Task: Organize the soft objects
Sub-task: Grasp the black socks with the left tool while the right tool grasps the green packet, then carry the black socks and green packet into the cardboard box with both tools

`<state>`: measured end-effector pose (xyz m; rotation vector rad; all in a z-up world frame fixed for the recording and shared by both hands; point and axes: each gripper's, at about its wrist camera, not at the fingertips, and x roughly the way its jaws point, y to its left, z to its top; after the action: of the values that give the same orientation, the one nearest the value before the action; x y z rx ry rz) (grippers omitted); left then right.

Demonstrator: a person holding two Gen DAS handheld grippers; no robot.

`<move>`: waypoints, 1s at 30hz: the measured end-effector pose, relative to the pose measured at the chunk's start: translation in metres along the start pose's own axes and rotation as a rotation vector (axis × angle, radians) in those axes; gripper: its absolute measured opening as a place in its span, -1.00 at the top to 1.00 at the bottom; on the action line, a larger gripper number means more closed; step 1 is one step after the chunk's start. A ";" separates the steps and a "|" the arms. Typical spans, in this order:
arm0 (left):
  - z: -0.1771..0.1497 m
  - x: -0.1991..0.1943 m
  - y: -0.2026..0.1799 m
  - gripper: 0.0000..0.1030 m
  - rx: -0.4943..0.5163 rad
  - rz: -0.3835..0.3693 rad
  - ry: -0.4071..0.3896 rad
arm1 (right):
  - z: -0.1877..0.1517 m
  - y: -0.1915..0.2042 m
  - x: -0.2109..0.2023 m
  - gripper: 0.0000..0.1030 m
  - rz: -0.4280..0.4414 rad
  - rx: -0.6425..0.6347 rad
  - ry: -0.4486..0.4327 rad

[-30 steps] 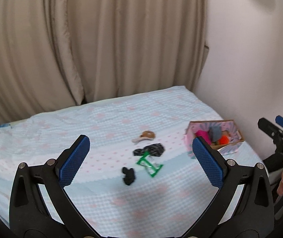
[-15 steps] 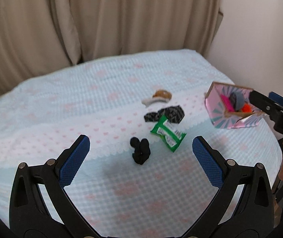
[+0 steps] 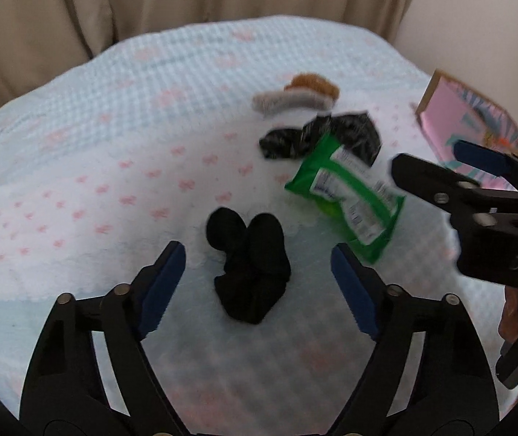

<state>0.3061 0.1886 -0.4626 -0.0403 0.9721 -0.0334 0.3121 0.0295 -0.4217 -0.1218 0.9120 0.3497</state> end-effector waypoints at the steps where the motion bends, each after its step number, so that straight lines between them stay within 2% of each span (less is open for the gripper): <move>1: -0.002 0.007 -0.002 -0.51 0.007 0.004 0.004 | -0.004 0.001 0.014 -0.82 0.007 -0.014 0.020; 3: -0.006 0.018 -0.004 -0.44 0.014 0.009 0.014 | -0.009 0.002 0.032 -0.76 0.017 -0.031 0.046; 8: -0.013 0.037 -0.006 -0.04 0.009 -0.003 0.048 | -0.018 0.008 0.064 -0.71 0.040 -0.081 0.091; 9: -0.014 0.040 -0.007 -0.03 0.013 0.001 0.052 | -0.018 0.009 0.069 -0.70 0.050 -0.088 0.102; 11: -0.015 0.041 -0.009 0.04 0.030 0.015 0.045 | -0.018 0.009 0.078 -0.60 0.071 -0.095 0.119; 13: -0.015 0.043 -0.010 0.16 0.039 0.027 0.050 | -0.017 0.010 0.086 -0.34 0.085 -0.104 0.141; 18: -0.012 0.044 -0.005 0.39 0.028 0.030 0.064 | -0.015 0.013 0.090 -0.06 0.102 -0.139 0.158; 20: -0.010 0.043 -0.002 0.55 0.022 0.029 0.071 | -0.015 0.012 0.088 0.01 0.107 -0.143 0.159; 25: -0.006 0.042 0.003 0.66 -0.007 0.018 0.086 | -0.013 0.013 0.083 0.15 0.109 -0.135 0.159; 30: -0.005 0.033 0.000 0.68 -0.012 0.018 0.084 | -0.008 0.011 0.075 0.17 0.108 -0.111 0.153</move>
<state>0.3207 0.1872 -0.4922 -0.0416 1.0564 -0.0133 0.3441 0.0559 -0.4858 -0.2034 1.0526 0.4968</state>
